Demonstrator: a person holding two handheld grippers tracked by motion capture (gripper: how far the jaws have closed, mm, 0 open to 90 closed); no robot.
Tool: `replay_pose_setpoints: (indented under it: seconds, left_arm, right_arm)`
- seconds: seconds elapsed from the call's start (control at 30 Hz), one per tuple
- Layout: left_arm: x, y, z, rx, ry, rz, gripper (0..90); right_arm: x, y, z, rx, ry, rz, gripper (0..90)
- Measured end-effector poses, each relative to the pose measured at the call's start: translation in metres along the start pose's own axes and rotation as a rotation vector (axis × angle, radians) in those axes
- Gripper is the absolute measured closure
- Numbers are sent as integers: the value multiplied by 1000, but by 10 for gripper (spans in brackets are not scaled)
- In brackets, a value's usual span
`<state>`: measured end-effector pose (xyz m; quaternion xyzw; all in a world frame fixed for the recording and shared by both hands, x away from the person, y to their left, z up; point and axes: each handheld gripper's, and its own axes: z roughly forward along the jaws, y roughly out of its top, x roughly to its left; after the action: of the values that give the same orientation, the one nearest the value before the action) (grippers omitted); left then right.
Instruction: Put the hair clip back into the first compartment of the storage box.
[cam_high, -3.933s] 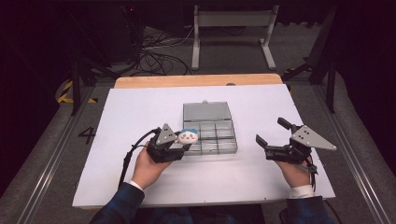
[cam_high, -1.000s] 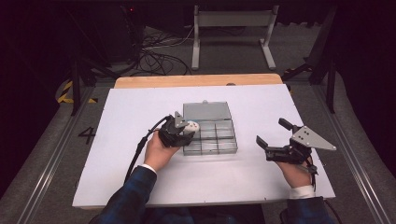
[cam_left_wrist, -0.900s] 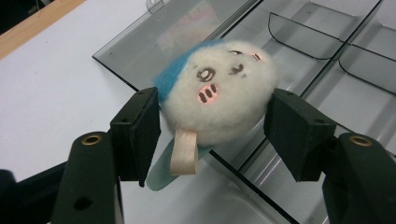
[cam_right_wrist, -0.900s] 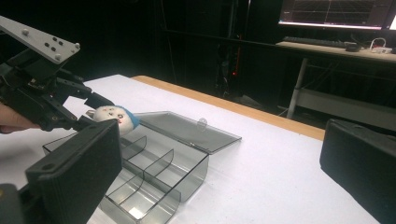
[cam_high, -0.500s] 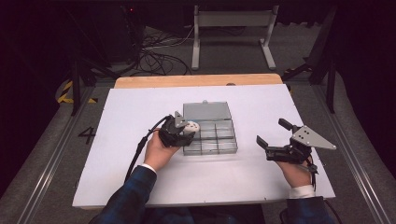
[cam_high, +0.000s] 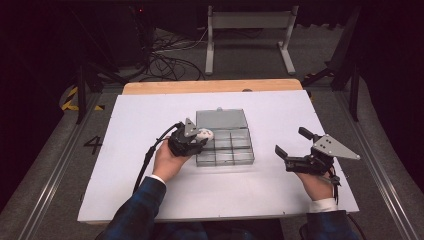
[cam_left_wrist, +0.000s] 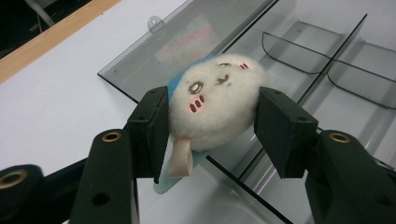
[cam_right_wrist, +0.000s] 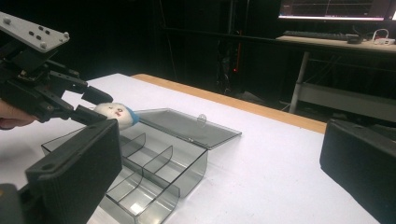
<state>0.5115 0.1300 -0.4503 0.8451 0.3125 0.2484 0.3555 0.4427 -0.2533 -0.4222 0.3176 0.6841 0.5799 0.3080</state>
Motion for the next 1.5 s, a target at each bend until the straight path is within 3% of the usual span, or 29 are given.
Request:
replay_pose_setpoints:
  seconds: [0.13,0.23,0.37,0.77,1.13,1.5]
  left_arm:
    - [-1,1,-1,2,3,15,433]
    - [0,1,0,2,-4,-5,402]
    - [0,0,0,9,-4,-3,404]
    - [4,0,-1,-29,-42,-48,368]
    - [12,0,-6,-70,-58,-92,285]
    - [16,3,-19,-161,-62,-125,193]
  right_arm:
    - [1,0,0,5,1,-1,0]
    - [0,0,1,5,1,-3,0]
    - [0,0,0,5,1,-3,0]
    - [0,-1,0,4,0,1,0]
    - [0,-2,1,7,-5,-5,0]
    - [-1,-5,1,-3,-25,-14,0]
